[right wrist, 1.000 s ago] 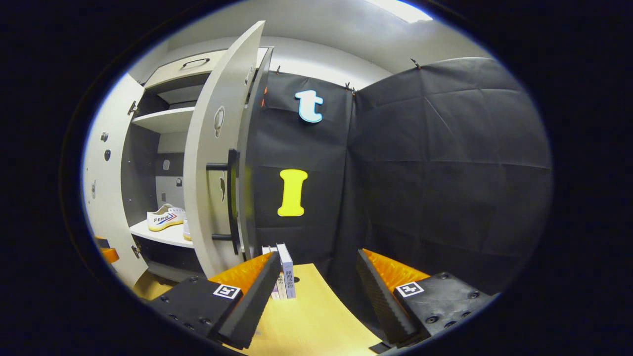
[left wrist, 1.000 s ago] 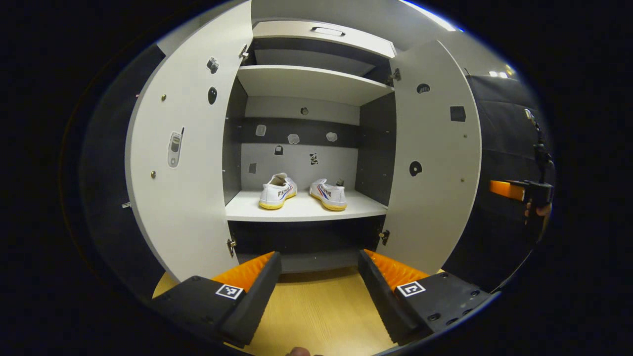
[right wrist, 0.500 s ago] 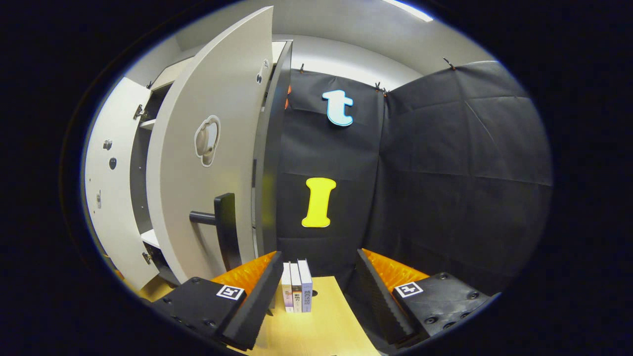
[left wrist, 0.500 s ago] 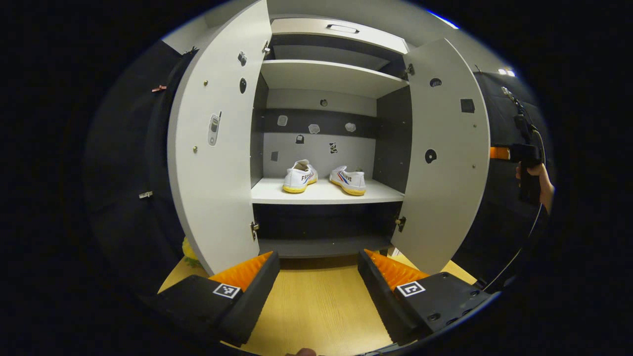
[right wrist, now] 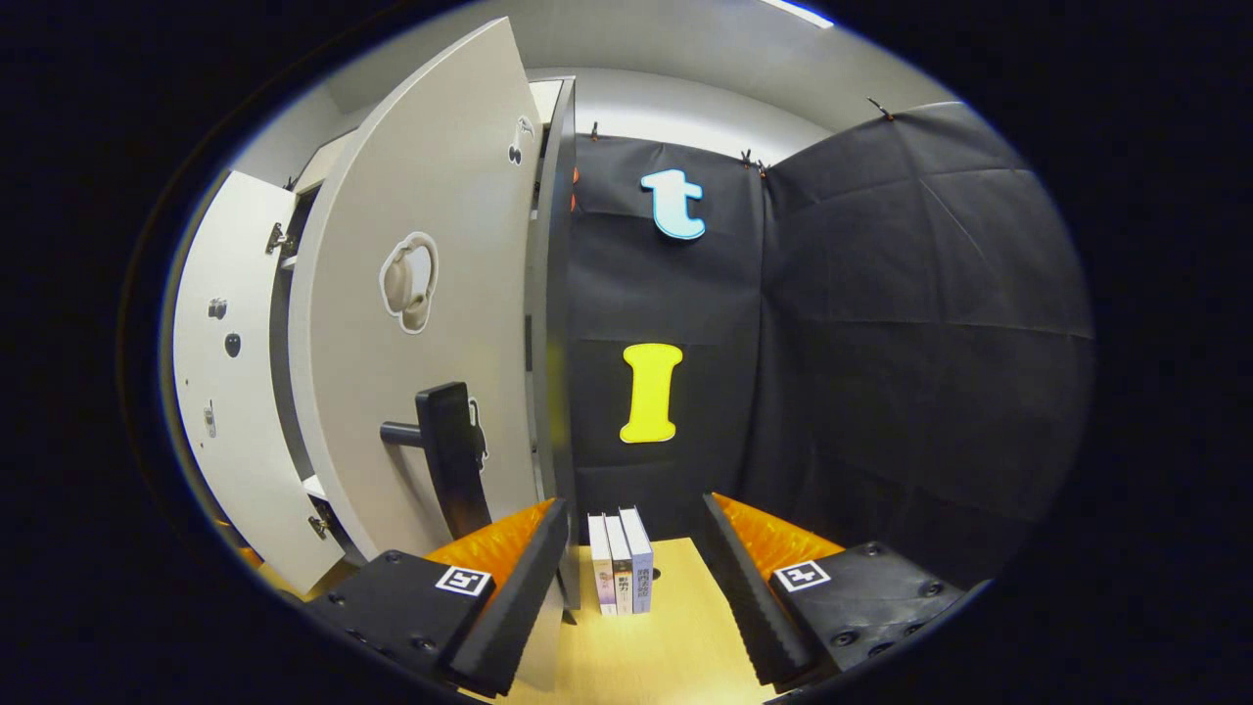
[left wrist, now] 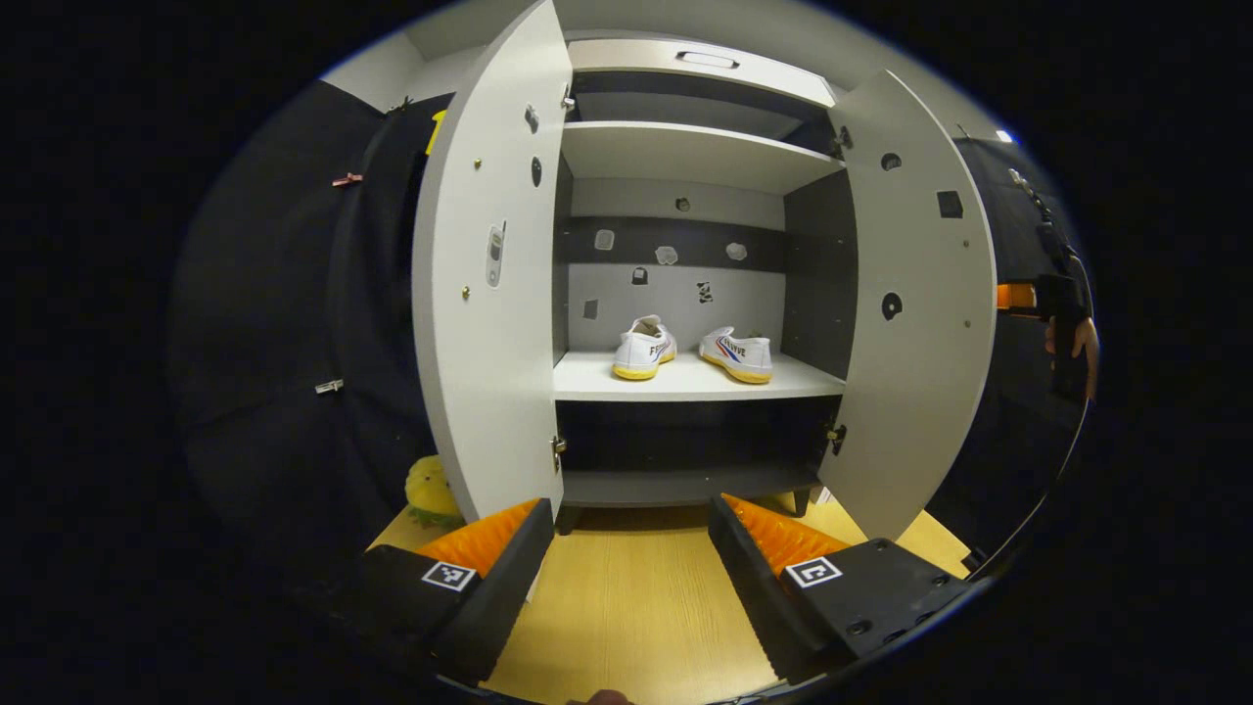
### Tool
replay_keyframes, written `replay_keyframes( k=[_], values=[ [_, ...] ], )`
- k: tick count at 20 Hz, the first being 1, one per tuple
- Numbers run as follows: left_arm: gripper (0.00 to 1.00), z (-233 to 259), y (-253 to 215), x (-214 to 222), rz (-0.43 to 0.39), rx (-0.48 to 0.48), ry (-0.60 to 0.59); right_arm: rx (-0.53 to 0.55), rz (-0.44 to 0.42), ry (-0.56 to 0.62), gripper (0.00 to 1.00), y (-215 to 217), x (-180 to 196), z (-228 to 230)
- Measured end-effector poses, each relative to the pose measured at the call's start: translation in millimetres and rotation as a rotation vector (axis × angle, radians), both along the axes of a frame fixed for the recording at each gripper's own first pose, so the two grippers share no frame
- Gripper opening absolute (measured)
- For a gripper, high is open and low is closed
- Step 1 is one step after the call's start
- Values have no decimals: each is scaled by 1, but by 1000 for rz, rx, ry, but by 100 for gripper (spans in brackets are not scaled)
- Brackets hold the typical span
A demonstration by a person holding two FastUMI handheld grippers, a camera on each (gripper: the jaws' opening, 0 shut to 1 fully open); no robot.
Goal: Grab one shoe with the right hand and put it into the shoe cabinet, grab the other shoe with the left hand and put it into the shoe cabinet; then close the right door with the right hand and the left door with the left hand.
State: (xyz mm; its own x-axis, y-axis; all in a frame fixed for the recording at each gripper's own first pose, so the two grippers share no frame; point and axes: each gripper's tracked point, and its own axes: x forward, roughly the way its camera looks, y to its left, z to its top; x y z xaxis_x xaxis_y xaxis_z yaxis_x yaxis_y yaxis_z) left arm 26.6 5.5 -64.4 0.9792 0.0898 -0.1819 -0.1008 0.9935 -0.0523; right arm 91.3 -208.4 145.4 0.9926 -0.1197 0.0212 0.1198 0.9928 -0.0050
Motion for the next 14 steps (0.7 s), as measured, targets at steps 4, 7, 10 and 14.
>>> replay_keyframes(
  k=[4, 7, 10, 14],
  values=[
    [99, -8, 13, -5, 24, 14, 27, 28, 56, -3, 89, 35, 1, -6],
    [99, -9, 25, -12, 45, 13, 31, 27, 92, -11, 89, 64, 5, -9],
    [99, -10, 40, -20, 81, 3, 35, 36, 92, -21, 89, 83, 13, -11],
    [99, -13, 65, -38, 146, 4, 41, 82, 146, -4, 90, 119, 25, -17]
  ],
)
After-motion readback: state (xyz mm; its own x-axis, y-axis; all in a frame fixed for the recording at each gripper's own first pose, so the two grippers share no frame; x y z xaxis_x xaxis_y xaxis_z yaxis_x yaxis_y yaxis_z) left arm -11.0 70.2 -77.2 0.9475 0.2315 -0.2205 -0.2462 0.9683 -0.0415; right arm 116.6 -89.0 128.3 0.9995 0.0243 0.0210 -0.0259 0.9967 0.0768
